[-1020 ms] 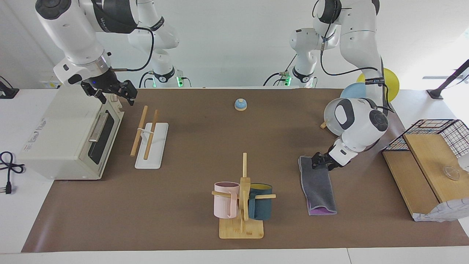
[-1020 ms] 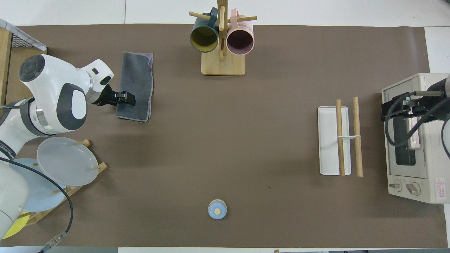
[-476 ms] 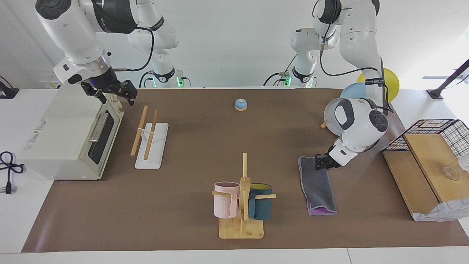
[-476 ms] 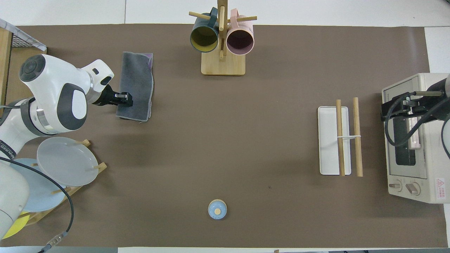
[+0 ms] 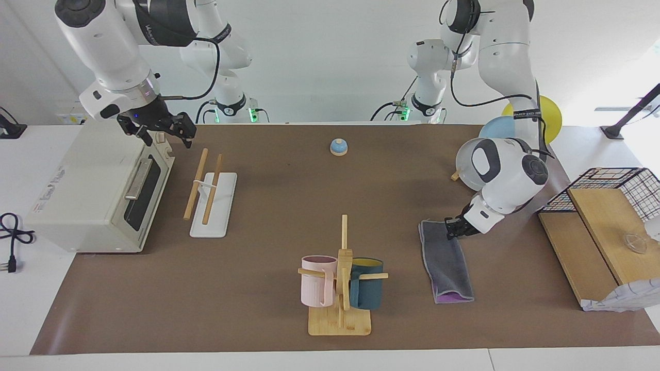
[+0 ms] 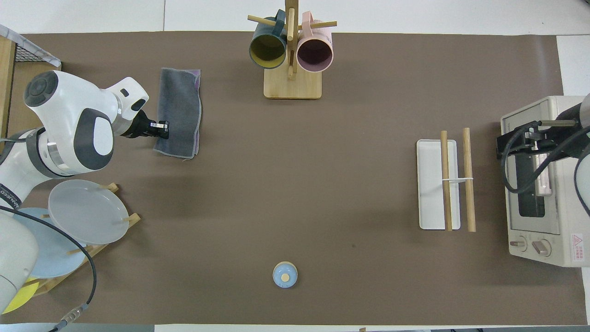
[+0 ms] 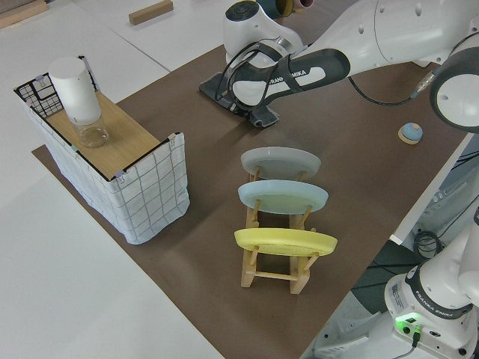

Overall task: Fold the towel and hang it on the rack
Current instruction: 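Grasp the folded towel edge with the left gripper, then lift the towel with the left gripper while the right gripper approaches, then grasp the towel with the right gripper beside the left gripper, then open the left gripper while the right gripper carries the towel away, then drape the towel over the wooden rods with the right gripper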

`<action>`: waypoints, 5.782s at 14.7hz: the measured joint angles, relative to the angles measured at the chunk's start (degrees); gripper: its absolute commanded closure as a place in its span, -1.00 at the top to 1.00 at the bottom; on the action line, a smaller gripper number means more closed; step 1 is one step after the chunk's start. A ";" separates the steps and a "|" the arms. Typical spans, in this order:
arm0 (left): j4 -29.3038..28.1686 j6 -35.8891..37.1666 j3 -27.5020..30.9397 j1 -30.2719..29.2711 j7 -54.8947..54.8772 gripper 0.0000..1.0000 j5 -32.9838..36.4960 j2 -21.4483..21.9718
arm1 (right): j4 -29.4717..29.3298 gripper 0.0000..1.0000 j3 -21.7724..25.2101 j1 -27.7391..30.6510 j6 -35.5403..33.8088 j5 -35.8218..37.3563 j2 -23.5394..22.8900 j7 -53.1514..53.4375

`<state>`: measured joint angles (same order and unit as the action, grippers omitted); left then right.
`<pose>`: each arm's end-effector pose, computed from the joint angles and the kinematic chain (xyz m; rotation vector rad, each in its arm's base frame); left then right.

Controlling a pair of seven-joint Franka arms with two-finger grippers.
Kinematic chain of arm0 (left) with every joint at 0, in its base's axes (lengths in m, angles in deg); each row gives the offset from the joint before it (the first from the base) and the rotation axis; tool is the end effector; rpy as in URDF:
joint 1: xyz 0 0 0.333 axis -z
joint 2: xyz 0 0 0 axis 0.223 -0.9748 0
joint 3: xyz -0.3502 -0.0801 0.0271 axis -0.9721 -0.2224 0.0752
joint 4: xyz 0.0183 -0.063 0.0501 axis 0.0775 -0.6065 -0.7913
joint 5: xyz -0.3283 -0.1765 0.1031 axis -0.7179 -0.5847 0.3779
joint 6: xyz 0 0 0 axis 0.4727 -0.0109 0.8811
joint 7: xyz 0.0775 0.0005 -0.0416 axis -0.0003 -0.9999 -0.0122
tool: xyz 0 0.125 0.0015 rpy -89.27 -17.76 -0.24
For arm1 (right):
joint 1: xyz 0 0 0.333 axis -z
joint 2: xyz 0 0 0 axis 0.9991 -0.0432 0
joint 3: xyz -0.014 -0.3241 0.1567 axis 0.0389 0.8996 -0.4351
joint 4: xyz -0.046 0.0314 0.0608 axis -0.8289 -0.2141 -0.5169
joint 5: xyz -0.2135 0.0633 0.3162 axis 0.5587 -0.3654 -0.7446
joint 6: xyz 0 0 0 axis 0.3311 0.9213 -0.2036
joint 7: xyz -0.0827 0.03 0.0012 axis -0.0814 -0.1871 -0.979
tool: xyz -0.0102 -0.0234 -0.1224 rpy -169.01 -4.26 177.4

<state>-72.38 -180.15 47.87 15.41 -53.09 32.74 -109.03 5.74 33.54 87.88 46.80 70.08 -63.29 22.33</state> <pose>0.6507 -0.0915 0.3467 2.8764 -0.1048 -0.0314 0.5340 0.0071 0.6184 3.1032 -0.0951 -0.1545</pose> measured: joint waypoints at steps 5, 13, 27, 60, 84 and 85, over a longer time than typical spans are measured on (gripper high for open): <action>6.73 10.23 -1.75 0.06 22.00 -1.00 -2.67 5.28 | 0.19 1.00 -0.21 0.00 -0.43 0.00 0.03 -0.08; 6.93 11.41 -14.55 0.43 82.26 -1.00 -4.81 16.26 | 1.83 1.00 -0.67 -0.32 0.36 -8.09 0.31 -0.53; -8.53 -21.12 -16.39 14.88 130.97 -1.00 -14.56 26.42 | 9.00 1.00 -1.53 -15.92 28.07 -44.83 -0.65 56.12; -8.79 -21.80 -15.33 14.43 142.16 0.99 -14.60 26.94 | 10.67 -1.00 -1.39 -23.27 48.29 -55.24 -6.54 58.65; -11.12 2.64 -14.61 -9.24 67.10 1.00 -11.49 29.46 | 23.43 -1.00 -0.69 -9.36 23.61 -14.37 -0.49 2.10; -10.77 4.18 -14.60 -10.16 63.14 1.00 -9.56 29.52 | 24.25 -1.00 -0.68 -8.87 24.25 -13.36 -0.08 1.14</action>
<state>-83.14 -175.97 33.28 5.25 10.05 23.18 -79.51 29.99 32.86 79.01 71.05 56.72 -63.37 23.47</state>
